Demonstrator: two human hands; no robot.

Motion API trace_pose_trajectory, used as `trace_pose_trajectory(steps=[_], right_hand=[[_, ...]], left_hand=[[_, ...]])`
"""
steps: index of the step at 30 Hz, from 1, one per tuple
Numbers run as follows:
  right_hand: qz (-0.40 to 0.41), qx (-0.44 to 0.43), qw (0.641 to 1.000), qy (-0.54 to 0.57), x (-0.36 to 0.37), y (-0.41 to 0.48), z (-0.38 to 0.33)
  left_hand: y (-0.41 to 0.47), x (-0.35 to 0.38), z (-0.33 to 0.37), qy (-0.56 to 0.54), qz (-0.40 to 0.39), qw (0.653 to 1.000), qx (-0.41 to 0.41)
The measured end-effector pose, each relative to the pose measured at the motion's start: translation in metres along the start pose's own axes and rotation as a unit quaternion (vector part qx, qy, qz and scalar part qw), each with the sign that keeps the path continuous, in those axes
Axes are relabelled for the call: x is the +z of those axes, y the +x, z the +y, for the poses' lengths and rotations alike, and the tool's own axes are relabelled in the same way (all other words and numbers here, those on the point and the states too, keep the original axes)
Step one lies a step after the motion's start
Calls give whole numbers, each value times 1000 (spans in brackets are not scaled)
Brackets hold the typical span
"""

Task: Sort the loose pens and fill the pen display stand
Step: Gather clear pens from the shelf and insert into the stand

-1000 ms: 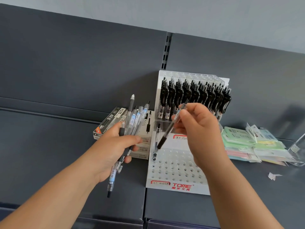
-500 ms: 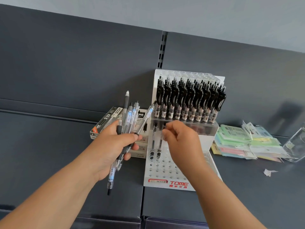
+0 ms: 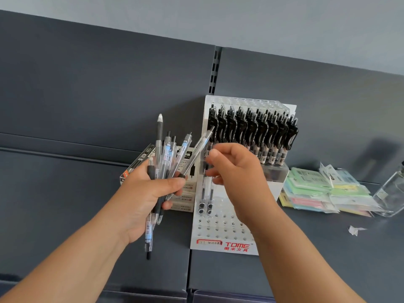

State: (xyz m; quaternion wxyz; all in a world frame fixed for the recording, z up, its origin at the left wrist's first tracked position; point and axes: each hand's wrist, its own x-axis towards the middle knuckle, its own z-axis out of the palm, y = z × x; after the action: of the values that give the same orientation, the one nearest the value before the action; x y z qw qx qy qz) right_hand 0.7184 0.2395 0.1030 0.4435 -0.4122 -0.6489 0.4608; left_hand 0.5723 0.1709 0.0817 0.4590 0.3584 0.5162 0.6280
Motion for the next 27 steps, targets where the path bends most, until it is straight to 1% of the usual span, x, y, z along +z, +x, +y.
trace_pose_trajectory(steps=[2, 5, 8, 11, 15, 17, 19, 21, 23, 25, 27], right_hand=[[-30, 13, 997, 72, 4, 3, -6], [-53, 1, 991, 126, 2, 3, -9], [-109, 1, 975, 193, -5, 3, -7], [-133, 0, 968, 215, -11, 2, -5], [-113, -22, 979, 171, -18, -2, -5], [-73, -48, 988, 124, -26, -4, -9], [-17, -83, 996, 38, -36, -6, -13], [33, -119, 991, -51, -44, -5, -12], [51, -131, 983, -115, -45, -5, -7], [54, -124, 979, -151, -42, -5, 2], [56, -111, 979, -161, -37, -5, 10]], left_hand=[[-2, 2, 0, 13, -18, 1000, 10], [-4, 2, 2, 30, -34, 999, 11], [-4, 1, 3, 1, -39, 999, -12], [-4, 1, 3, -10, -45, 998, -29], [-4, 7, 1, -3, -56, 997, -46], [-2, 8, -1, 14, -38, 998, -45], [1, 7, -4, 18, -10, 999, -45], [4, 6, -6, 10, 12, 999, -50], [5, 7, -8, 5, 19, 998, -56], [6, 9, -8, 4, 16, 998, -57], [6, 11, -8, 9, 10, 998, -54]])
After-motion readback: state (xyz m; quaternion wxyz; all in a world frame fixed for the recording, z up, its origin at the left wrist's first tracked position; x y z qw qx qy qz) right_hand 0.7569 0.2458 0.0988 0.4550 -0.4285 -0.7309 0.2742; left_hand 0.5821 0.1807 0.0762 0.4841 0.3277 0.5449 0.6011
